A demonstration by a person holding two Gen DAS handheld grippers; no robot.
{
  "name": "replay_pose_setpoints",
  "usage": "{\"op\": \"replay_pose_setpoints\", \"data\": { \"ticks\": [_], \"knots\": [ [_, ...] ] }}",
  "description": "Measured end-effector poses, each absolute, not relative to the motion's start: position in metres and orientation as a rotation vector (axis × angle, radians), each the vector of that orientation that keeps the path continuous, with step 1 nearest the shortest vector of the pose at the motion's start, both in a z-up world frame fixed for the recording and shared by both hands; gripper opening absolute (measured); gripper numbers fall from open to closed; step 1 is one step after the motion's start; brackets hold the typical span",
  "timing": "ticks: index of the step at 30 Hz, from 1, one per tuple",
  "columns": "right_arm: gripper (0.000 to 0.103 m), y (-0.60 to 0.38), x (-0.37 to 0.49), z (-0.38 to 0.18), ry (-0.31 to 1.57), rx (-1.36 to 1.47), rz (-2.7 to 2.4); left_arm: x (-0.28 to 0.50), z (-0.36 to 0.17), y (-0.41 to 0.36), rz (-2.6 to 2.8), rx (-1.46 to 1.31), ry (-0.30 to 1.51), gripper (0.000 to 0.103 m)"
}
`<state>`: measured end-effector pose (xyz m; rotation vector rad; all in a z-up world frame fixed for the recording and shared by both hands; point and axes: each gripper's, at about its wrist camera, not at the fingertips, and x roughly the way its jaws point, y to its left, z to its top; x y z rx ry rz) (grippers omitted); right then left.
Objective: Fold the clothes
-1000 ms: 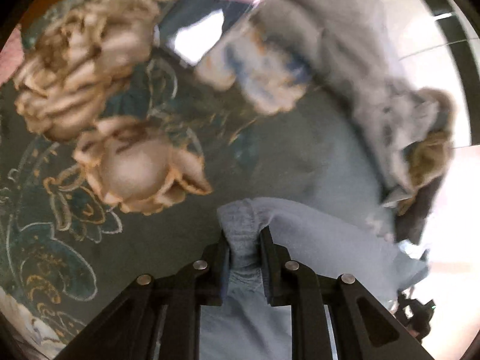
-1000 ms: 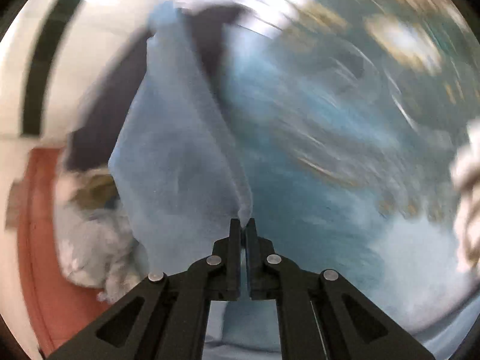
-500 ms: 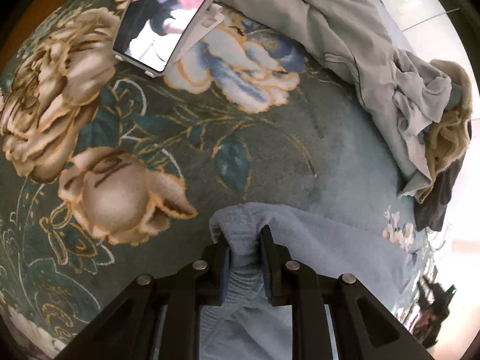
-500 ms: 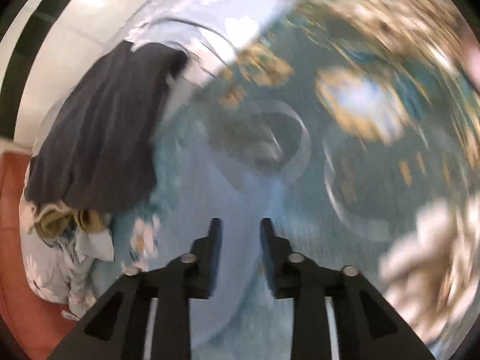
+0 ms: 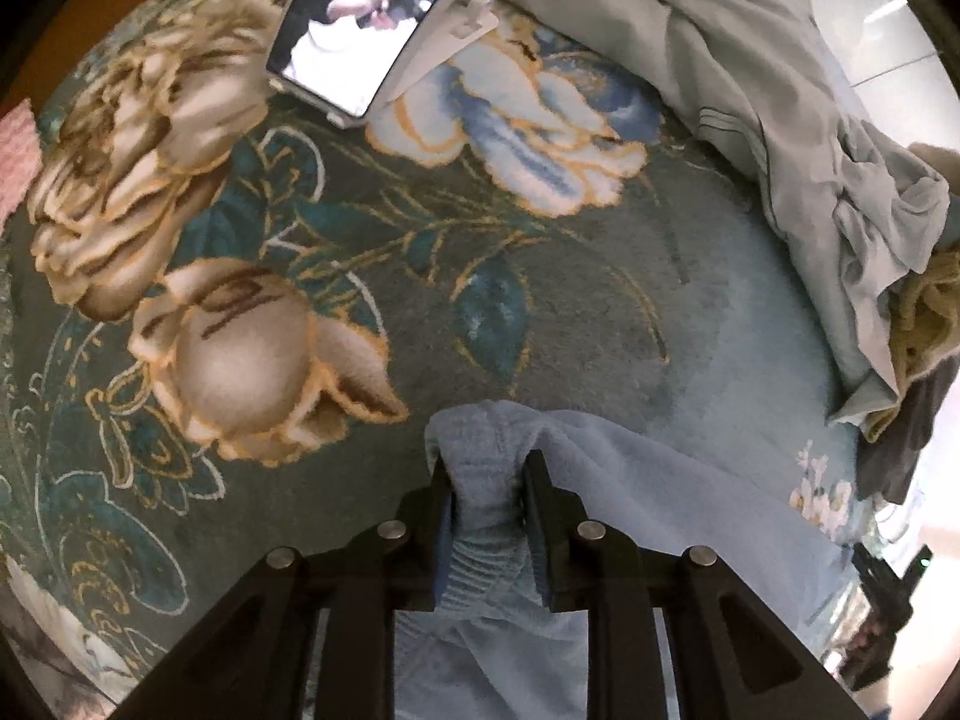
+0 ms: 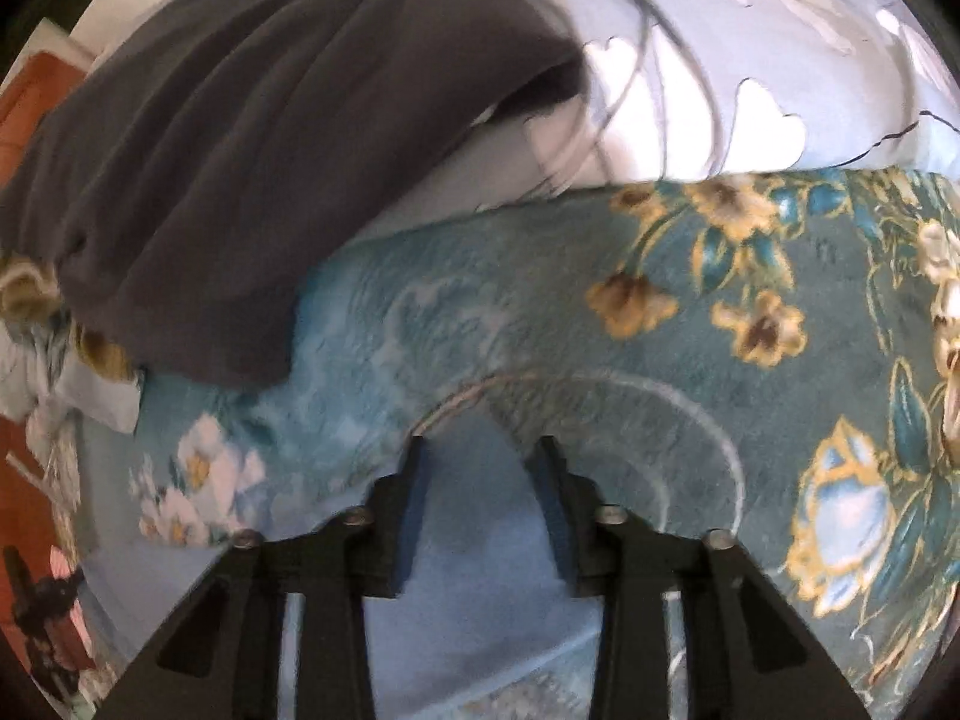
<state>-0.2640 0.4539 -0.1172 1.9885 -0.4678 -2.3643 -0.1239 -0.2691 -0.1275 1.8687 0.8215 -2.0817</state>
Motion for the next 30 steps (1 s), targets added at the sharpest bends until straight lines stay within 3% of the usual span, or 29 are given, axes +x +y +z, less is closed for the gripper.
{"op": "replay_pose_setpoints", "data": {
  "ticks": [10, 18, 20, 22, 24, 30],
  "knots": [
    [0.000, 0.518, -0.273, -0.046, -0.524, 1.814, -2.716, -0.163, -0.096, -0.248, -2.254, 1.789, 0.837, 0.018],
    [0.000, 0.525, -0.252, -0.075, -0.735, 1.841, -2.573, -0.163, -0.113, -0.251, -2.187, 1.803, 0.943, 0.019],
    [0.003, 0.514, -0.252, -0.085, -0.713, 1.865, -2.538, -0.157, -0.110, -0.254, -2.192, 1.809, 0.944, 0.020],
    [0.027, 0.508, -0.258, -0.091, -0.672, 1.867, -2.534, -0.155, -0.112, -0.258, -2.182, 1.819, 0.964, 0.022],
    [0.042, 0.503, -0.265, -0.096, -0.644, 1.859, -2.537, -0.155, -0.114, -0.261, -2.174, 1.815, 0.985, 0.022],
    [0.043, 0.486, -0.294, -0.119, -0.629, 1.931, -2.488, -0.164, -0.127, -0.255, -2.143, 1.856, 0.995, 0.028]
  ]
}}
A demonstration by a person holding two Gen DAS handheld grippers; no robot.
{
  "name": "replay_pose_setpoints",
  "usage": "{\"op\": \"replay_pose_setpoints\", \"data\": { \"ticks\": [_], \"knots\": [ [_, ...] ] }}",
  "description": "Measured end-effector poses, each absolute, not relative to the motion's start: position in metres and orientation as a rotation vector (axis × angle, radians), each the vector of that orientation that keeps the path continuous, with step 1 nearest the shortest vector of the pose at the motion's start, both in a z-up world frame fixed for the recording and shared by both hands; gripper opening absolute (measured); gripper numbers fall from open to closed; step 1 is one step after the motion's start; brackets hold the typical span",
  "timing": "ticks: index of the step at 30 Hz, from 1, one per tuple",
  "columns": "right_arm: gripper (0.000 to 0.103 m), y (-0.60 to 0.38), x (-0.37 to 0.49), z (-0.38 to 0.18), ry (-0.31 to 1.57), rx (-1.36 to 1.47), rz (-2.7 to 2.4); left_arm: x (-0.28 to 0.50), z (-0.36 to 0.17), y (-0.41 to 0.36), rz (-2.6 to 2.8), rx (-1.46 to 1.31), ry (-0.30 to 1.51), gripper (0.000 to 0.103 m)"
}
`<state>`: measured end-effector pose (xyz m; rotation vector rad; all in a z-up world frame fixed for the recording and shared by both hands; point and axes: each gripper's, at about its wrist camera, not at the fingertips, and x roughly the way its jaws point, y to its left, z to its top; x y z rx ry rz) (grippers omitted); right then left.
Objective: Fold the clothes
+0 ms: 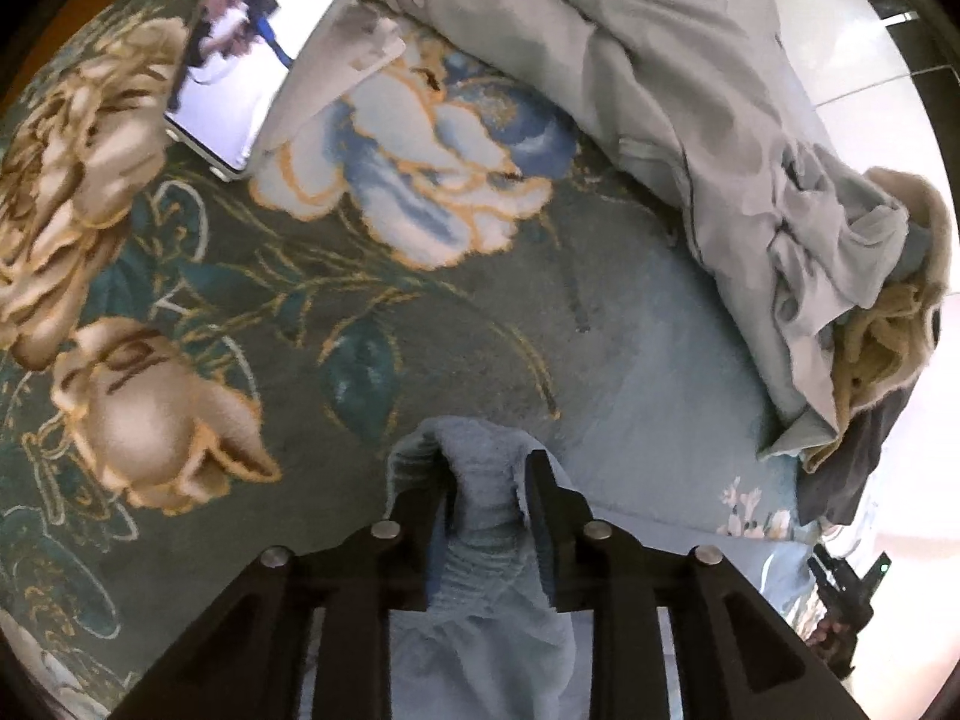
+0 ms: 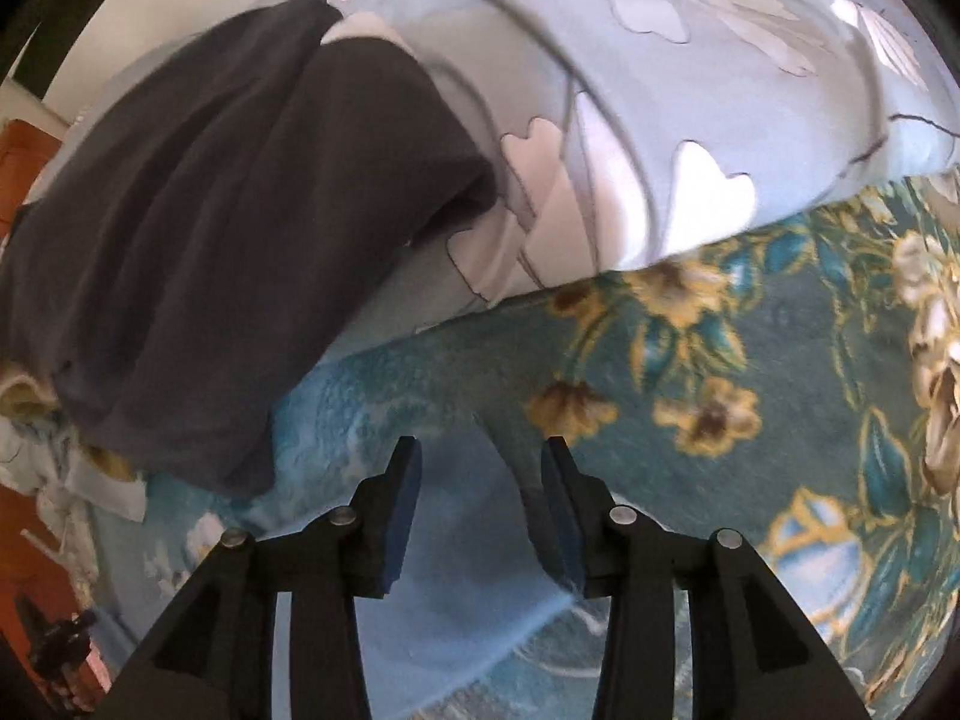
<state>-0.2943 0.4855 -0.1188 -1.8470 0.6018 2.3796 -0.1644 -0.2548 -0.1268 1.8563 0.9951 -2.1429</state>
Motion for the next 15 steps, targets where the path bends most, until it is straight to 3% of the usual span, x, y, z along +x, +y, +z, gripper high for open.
{"op": "replay_pose_setpoints", "data": {
  "ticks": [2, 3, 4, 5, 7, 12, 15],
  "knots": [
    [0.044, 0.473, -0.296, -0.121, 0.550, -1.876, 2.373, -0.166, -0.129, -0.251, -2.140, 1.863, 0.968, 0.028],
    [0.040, 0.464, -0.296, -0.121, 0.497, -1.896, 2.379, -0.166, -0.127, -0.249, -2.152, 1.856, 0.942, 0.028],
    [0.008, 0.458, -0.294, -0.120, 0.465, -1.918, 2.382, -0.165, -0.124, -0.246, -2.164, 1.848, 0.914, 0.025],
    [0.004, 0.453, -0.292, -0.119, 0.437, -1.938, 2.380, -0.165, -0.121, -0.244, -2.176, 1.840, 0.885, 0.021],
    [0.003, 0.449, -0.287, -0.110, 0.444, -1.936, 2.397, -0.161, -0.108, -0.240, -2.225, 1.807, 0.851, 0.020],
    [0.003, 0.476, -0.273, -0.047, 0.548, -1.665, 2.512, -0.153, -0.069, -0.240, -2.383, 1.702, 0.971, 0.019],
    [0.003, 0.494, -0.271, -0.031, 0.524, -1.548, 2.500, -0.167, -0.083, -0.238, -2.353, 1.750, 0.961, 0.019]
  ]
}}
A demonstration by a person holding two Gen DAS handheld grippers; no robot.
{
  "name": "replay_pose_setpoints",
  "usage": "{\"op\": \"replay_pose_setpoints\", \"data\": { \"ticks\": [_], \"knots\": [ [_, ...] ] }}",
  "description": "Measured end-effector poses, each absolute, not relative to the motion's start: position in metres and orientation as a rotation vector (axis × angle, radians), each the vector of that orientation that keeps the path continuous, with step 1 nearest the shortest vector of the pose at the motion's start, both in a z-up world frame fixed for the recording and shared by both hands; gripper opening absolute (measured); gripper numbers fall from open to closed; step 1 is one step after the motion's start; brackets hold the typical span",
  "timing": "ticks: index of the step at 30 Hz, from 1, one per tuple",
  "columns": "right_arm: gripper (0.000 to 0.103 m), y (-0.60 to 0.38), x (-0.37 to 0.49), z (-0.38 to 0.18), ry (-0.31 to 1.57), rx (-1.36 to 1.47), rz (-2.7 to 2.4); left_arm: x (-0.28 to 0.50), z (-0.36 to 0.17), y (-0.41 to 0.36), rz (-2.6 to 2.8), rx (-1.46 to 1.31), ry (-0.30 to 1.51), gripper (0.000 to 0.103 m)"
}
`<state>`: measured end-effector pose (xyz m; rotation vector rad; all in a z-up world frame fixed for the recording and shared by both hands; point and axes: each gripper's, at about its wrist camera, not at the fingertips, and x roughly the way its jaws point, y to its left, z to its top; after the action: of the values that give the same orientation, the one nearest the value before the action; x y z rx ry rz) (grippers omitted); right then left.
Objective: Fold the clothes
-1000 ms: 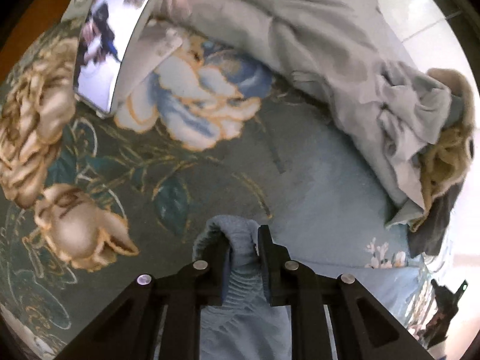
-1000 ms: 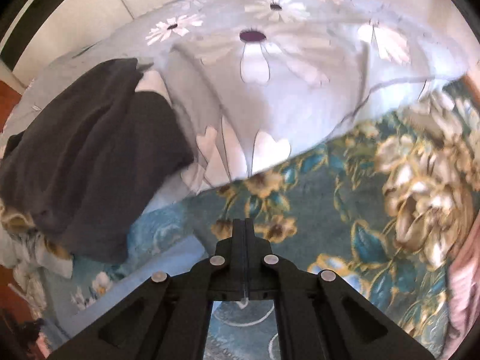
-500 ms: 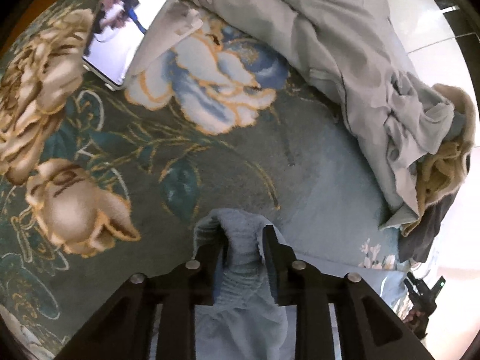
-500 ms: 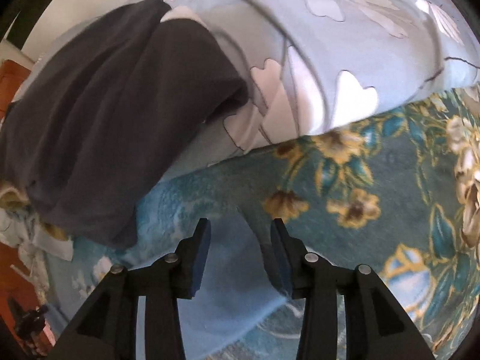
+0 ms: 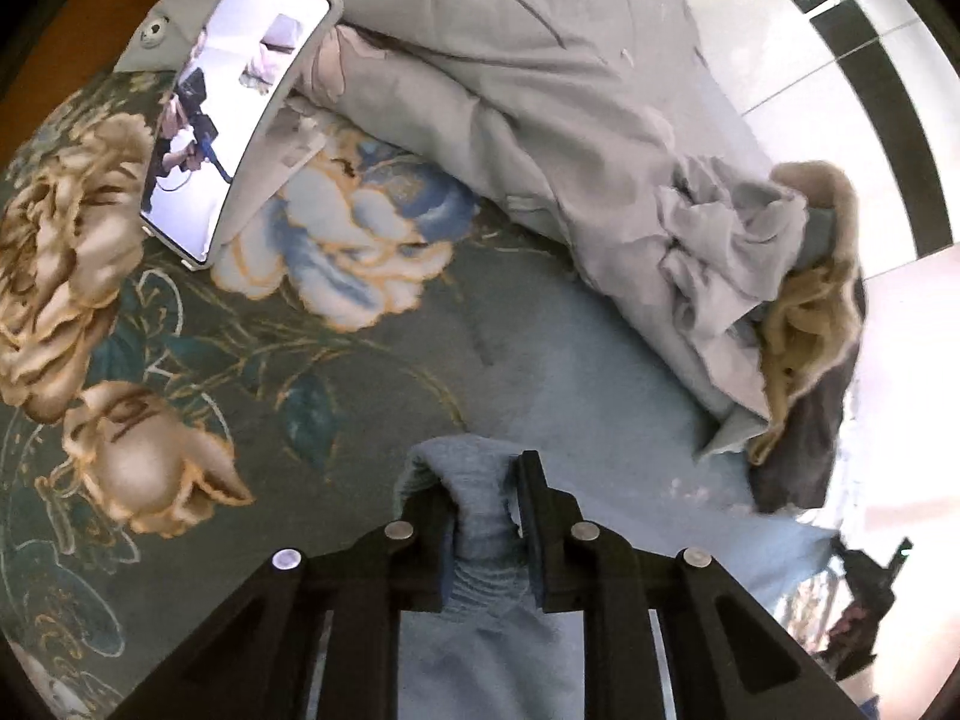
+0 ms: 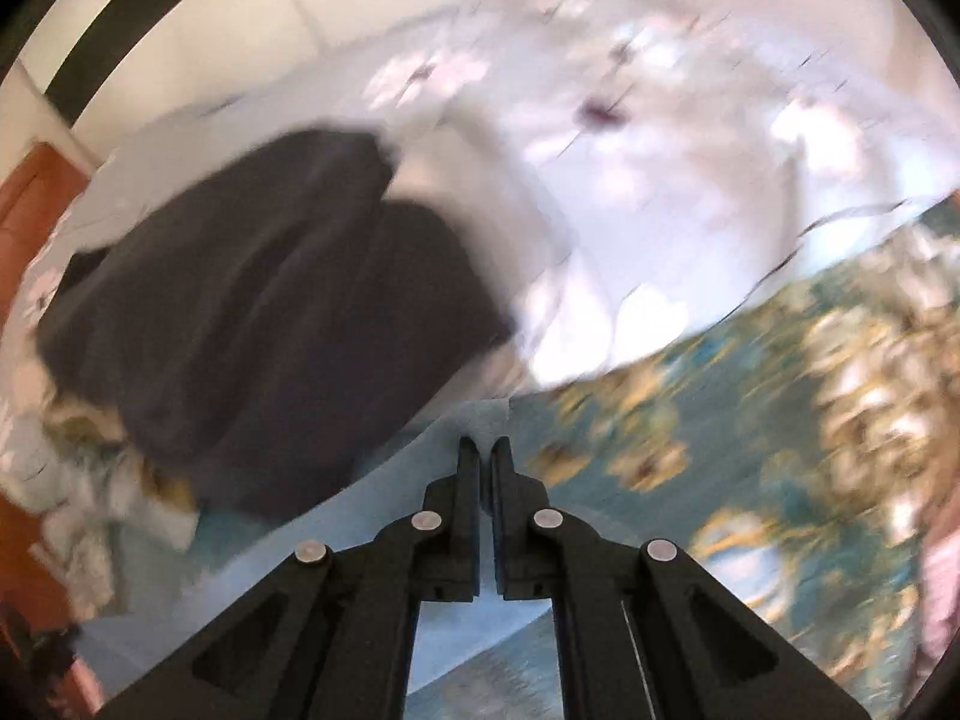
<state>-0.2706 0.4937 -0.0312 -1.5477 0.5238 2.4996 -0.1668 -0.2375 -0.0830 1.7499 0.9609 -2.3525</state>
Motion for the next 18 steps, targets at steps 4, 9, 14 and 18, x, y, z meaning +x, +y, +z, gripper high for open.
{"op": "replay_pose_setpoints", "data": {
  "ticks": [4, 9, 14, 18],
  "knots": [
    [0.003, 0.499, -0.274, -0.057, 0.505, -1.591, 2.408, -0.170, -0.112, -0.239, -2.221, 1.828, 1.057, 0.024],
    [0.004, 0.510, -0.269, -0.091, 0.587, -1.646, 2.318, -0.152, -0.108, -0.237, -2.177, 1.889, 1.067, 0.040],
    [0.043, 0.520, -0.224, -0.068, 0.701, -1.507, 2.333, -0.113, -0.089, -0.240, -2.202, 1.887, 0.893, 0.065],
    [0.043, 0.526, -0.143, -0.044, 0.786, -1.450, 2.290, -0.073, -0.108, -0.247, -2.096, 1.934, 0.848, 0.065]
  ]
}}
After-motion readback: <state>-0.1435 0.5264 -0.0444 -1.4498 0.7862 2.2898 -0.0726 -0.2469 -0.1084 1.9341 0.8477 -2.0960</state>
